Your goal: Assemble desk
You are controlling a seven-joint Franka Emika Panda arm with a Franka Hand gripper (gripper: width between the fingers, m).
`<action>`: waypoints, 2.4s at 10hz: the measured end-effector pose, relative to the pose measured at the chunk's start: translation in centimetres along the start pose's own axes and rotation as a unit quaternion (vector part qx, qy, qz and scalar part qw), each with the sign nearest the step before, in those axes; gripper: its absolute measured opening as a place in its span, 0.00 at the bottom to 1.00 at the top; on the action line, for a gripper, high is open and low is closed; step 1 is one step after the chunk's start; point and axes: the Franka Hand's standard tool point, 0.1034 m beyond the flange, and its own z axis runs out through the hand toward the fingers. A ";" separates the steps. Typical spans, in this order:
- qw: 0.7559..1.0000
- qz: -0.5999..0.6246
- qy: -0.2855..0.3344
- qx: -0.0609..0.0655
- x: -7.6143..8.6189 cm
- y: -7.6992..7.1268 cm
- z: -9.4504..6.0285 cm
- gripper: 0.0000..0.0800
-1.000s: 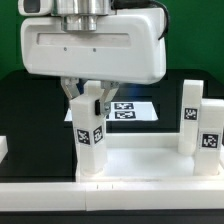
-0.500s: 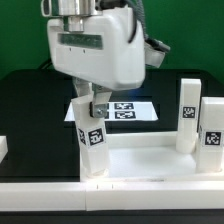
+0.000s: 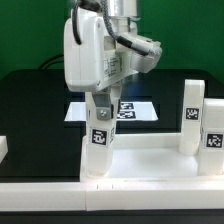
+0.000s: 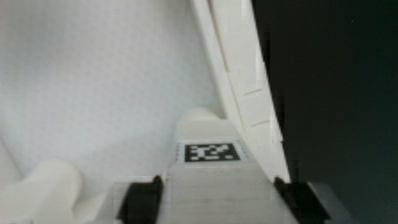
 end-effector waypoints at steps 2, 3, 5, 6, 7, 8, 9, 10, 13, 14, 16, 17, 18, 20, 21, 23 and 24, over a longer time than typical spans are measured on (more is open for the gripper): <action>1.000 -0.011 0.000 -0.001 0.0 0.0 0.1 0.63; 0.993 -0.114 0.002 -0.002 0.2 0.1 0.0 0.63; 0.961 -0.275 0.004 -0.008 0.2 0.7 0.4 0.80; 0.956 -0.292 0.004 -0.008 0.3 0.6 0.4 0.80; 0.946 -0.324 0.005 -0.009 0.3 0.6 0.4 0.81; 0.932 -0.363 0.005 -0.009 0.4 0.6 0.4 0.81; 0.892 -0.452 0.011 -0.015 0.6 0.6 0.3 0.81; 0.843 -0.538 0.015 -0.024 0.9 0.5 0.2 0.81; 0.792 -0.609 0.010 -0.027 1.3 0.0 -0.1 0.81; 0.798 -0.603 0.010 -0.027 1.3 0.0 -0.1 0.68; 0.809 -0.587 0.011 -0.026 1.3 0.0 -0.1 0.51; 0.832 -0.554 0.012 -0.026 1.3 0.0 -0.1 0.36; 0.858 -0.512 0.014 -0.025 1.3 0.0 -0.1 0.36; 0.942 -0.335 0.019 -0.023 1.0 0.2 0.1 0.36; 0.965 -0.262 0.021 -0.021 0.7 0.2 0.1 0.36; 0.997 -0.074 0.005 0.005 0.6 0.2 0.2 0.36; 0.999 -0.043 0.001 0.006 0.6 0.2 0.2 0.36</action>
Offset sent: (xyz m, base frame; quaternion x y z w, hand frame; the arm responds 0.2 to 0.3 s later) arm -0.0130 0.0129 -0.0013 -0.0069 -0.0029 -0.4134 0.9105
